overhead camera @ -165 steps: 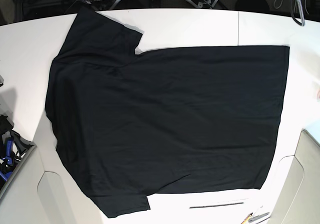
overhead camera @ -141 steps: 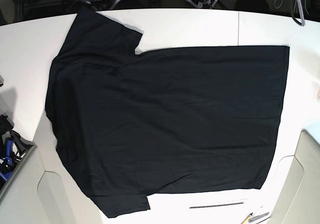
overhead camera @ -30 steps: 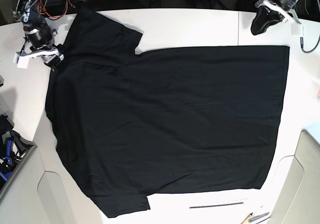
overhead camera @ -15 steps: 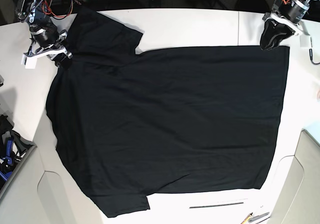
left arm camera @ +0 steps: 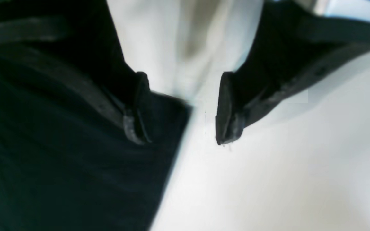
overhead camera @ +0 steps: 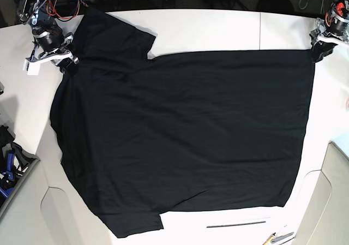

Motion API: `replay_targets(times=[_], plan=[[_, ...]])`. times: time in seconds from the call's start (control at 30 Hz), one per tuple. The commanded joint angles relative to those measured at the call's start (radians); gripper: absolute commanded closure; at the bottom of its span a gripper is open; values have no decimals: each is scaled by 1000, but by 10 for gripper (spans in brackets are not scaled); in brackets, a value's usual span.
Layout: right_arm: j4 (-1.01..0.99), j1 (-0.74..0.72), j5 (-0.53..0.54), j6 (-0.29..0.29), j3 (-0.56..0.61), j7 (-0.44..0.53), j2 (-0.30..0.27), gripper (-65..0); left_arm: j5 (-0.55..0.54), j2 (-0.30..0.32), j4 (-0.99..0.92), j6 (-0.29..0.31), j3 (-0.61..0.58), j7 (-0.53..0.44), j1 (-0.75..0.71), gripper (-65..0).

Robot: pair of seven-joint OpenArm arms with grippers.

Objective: Fold the T-shirt properly
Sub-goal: 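Lift the shoulder corners with both grippers and pull the shirt taut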

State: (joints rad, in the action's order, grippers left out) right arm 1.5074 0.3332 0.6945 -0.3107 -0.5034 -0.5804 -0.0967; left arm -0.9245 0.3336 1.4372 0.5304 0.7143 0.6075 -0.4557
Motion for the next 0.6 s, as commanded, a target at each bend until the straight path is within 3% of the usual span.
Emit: replay_targets(times=[0.0, 0.33, 0.57], plan=[[5, 5, -29, 14, -1, -23, -5, 0, -7, 19, -25, 1, 5, 10, 10, -346], [5, 6, -37, 14, -1, -23, -5, 0, -204, 15, -110, 96, 3, 208, 28, -346], [5, 5, -36, 14, -1, -23, -5, 0, -224, 16, -110, 103, -1, 219, 15, -343]])
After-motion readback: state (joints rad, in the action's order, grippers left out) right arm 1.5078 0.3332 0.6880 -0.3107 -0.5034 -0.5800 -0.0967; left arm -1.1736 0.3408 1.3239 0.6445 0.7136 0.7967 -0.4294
